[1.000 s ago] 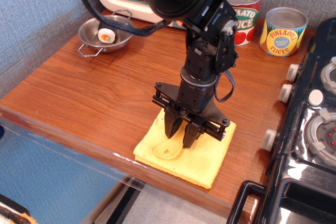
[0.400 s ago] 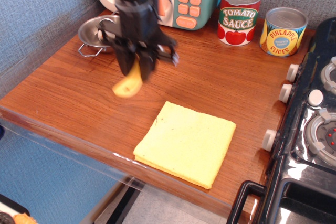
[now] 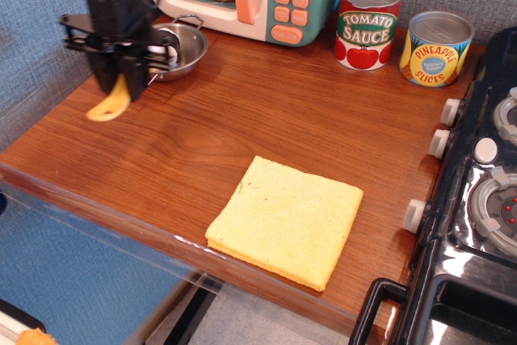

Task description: Move brush and place bottom left of table

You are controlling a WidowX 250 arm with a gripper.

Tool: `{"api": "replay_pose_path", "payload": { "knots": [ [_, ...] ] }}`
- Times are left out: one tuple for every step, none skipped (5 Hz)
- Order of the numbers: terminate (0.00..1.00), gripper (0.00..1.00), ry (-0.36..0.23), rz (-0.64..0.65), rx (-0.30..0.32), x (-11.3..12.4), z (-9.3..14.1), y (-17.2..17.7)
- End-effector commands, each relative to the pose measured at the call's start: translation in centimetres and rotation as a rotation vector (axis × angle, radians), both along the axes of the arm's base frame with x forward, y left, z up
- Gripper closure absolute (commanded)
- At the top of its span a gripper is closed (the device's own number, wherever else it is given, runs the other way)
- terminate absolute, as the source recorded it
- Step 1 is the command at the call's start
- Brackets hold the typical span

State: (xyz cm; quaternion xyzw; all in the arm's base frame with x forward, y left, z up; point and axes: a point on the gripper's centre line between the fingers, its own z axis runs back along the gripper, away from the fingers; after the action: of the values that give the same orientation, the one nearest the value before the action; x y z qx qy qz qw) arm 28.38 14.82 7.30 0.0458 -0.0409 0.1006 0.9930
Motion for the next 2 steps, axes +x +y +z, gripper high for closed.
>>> {"api": "replay_pose_path", "payload": {
  "knots": [
    [0.00,1.00,-0.010,-0.061,0.067,-0.8,-0.2,3.8],
    [0.00,1.00,0.012,-0.189,0.088,-1.3,-1.2,3.8]
  ]
}}
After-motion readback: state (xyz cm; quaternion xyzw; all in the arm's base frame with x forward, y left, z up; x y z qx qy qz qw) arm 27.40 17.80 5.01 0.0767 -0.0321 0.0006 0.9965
